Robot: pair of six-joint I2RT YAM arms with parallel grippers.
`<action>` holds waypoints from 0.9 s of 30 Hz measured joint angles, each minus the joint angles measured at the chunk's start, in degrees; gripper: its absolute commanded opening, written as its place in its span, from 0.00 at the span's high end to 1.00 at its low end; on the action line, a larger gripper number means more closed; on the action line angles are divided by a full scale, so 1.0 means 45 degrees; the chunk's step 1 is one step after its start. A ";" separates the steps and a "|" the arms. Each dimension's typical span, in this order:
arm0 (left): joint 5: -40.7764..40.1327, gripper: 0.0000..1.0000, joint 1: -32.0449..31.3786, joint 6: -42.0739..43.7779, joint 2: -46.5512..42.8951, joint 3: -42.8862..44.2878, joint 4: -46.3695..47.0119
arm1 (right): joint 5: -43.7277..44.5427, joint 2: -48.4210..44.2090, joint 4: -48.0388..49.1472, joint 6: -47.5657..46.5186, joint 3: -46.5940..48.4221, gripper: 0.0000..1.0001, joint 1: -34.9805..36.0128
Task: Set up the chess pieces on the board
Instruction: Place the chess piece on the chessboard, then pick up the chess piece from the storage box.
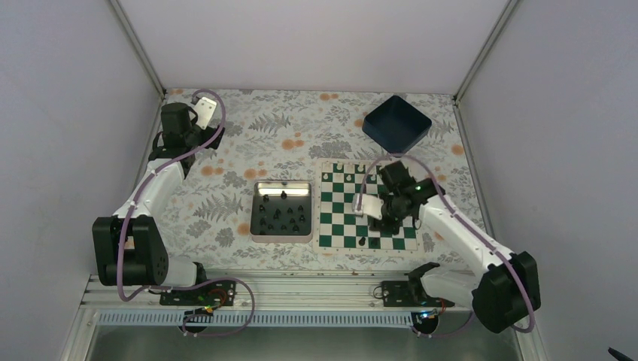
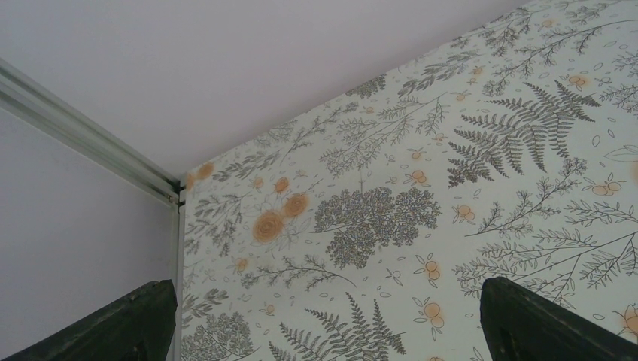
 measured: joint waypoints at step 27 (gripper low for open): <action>0.0126 0.00 -0.0005 -0.0010 -0.0185 0.0005 -0.0039 | -0.0675 1.0666 0.2633 0.2841 1.0962 0.59 0.4872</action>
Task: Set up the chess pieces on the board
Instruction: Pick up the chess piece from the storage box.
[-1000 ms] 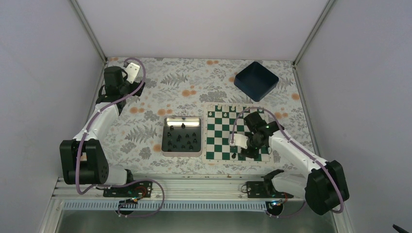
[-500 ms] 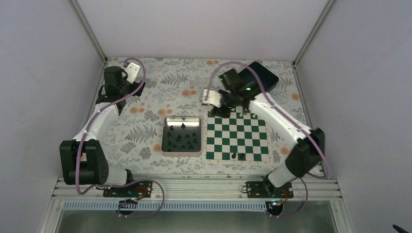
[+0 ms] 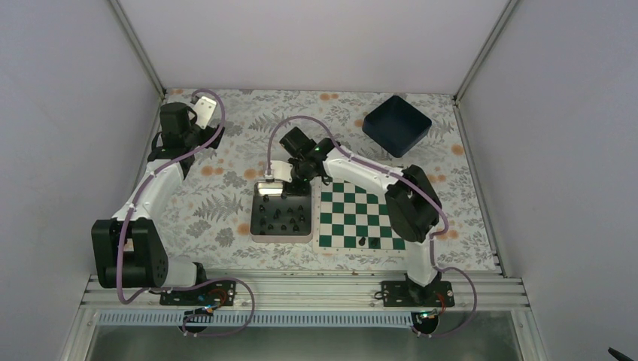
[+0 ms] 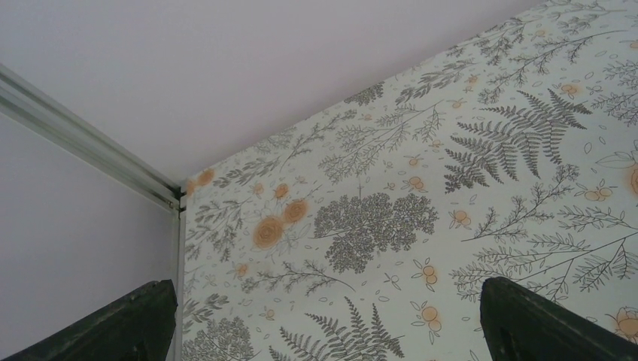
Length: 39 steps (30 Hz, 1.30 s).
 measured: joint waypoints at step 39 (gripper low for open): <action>0.0316 0.00 0.0005 0.0000 -0.0199 0.0000 0.0010 | 0.0389 0.2375 0.0879 0.0024 0.0782 0.92 0.0146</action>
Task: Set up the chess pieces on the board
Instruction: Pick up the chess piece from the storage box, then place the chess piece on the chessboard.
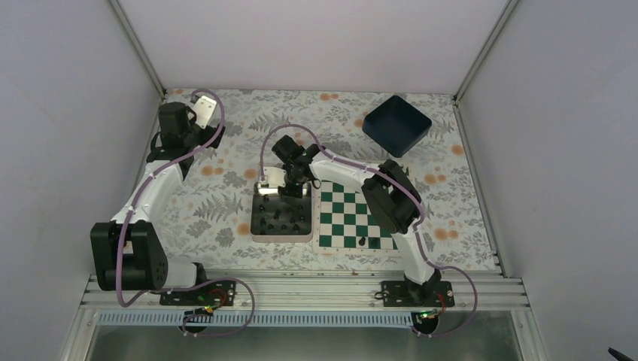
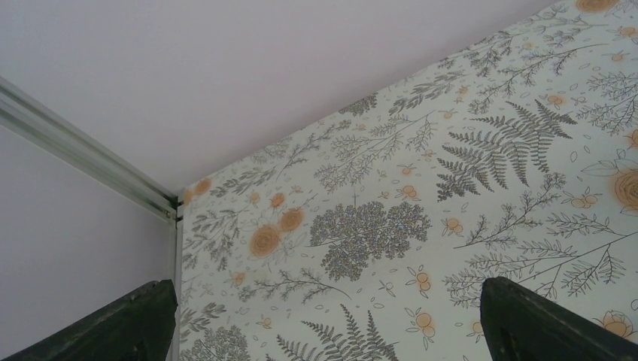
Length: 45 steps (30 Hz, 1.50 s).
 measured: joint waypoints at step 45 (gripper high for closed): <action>0.0219 0.00 -0.0121 -0.0039 0.0267 0.0049 -0.0199 | 0.1146 -1.6359 -0.3954 -0.5435 -1.4673 0.95 -0.9598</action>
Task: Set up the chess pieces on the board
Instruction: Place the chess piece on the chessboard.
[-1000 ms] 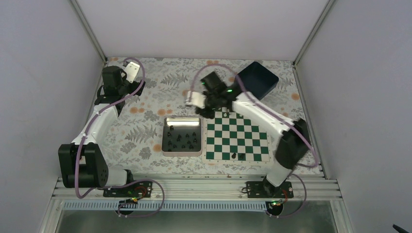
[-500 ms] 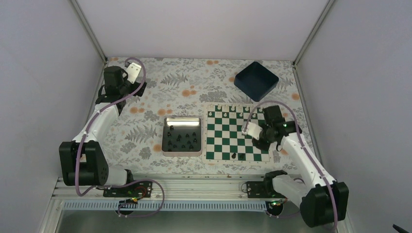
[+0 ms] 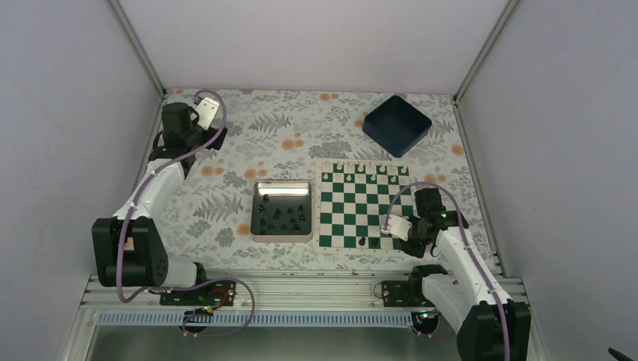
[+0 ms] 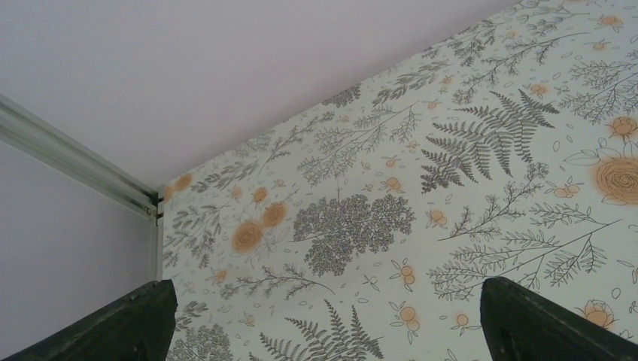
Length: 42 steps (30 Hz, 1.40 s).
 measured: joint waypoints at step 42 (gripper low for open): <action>-0.0039 0.00 -0.0005 0.0015 0.0146 0.0000 0.0010 | -0.1661 0.0908 0.0457 -0.1729 -0.0044 0.94 -0.3021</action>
